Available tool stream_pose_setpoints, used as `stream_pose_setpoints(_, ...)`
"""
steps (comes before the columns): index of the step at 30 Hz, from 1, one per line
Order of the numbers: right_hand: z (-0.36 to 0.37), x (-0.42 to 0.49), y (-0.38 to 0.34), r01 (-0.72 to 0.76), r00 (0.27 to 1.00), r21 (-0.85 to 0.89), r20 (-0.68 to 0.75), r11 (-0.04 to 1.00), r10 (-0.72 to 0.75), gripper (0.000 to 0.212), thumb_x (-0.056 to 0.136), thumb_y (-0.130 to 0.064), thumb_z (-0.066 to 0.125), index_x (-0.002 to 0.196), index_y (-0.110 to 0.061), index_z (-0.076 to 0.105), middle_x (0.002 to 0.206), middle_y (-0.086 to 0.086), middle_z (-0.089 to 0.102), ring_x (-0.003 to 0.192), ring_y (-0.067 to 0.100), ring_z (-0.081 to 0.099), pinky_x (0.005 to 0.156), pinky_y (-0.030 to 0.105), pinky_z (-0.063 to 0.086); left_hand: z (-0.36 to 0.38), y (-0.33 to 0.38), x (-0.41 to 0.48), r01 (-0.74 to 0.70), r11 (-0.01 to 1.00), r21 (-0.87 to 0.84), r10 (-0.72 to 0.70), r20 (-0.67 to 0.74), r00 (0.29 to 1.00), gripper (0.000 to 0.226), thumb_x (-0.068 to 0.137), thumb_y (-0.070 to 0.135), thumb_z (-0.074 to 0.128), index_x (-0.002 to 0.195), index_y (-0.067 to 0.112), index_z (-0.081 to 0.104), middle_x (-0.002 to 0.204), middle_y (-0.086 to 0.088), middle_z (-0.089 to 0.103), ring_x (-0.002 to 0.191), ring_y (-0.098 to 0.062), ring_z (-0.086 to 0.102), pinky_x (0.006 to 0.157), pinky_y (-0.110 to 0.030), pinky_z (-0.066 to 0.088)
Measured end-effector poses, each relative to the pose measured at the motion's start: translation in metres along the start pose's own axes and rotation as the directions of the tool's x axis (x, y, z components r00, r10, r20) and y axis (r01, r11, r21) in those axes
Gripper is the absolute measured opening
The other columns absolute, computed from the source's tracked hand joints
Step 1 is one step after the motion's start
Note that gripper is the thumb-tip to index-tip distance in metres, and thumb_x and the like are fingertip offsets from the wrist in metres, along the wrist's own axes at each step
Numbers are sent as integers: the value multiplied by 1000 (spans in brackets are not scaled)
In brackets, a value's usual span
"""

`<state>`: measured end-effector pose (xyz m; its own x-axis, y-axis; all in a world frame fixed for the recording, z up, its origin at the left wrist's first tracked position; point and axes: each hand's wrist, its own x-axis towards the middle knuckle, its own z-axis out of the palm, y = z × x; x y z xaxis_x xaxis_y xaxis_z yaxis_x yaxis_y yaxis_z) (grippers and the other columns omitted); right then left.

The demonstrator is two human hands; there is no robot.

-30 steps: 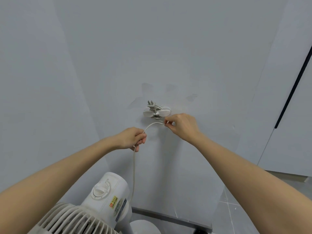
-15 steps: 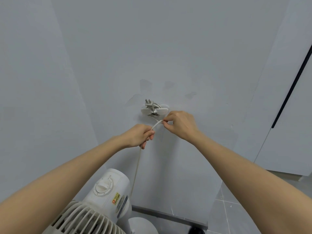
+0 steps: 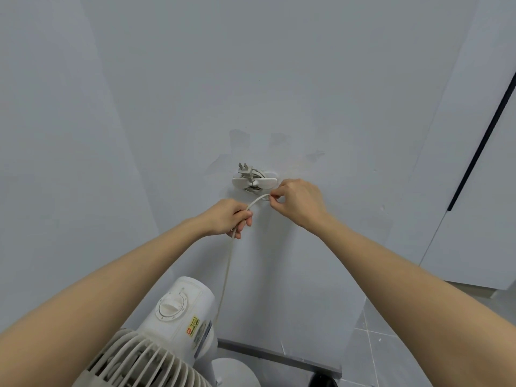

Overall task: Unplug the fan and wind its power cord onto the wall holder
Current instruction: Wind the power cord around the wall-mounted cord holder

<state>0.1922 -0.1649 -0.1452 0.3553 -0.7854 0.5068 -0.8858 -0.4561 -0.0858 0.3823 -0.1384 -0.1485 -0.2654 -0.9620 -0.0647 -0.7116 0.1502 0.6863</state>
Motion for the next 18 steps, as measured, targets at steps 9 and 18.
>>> stream_pose_setpoints(9,0,-8,0,15,993,-34,116,999,-11,31,99,-31,42,118,-28,66,112,-1,67,106,24,60,73,33,46,8,4,1,83,996,-37,-82,36,996,23,96,17,49,92,4,68,69,-4,65,65,-22,64,62,-24,52)
stream_pose_setpoints(18,-3,-21,19,-98,984,70,156,993,86,38,99,-19,40,129,-31,60,122,-3,63,120,20,52,79,32,44,34,-5,16,116,991,72,-118,28,993,22,93,15,52,94,2,71,82,-6,70,61,-11,59,64,-24,53)
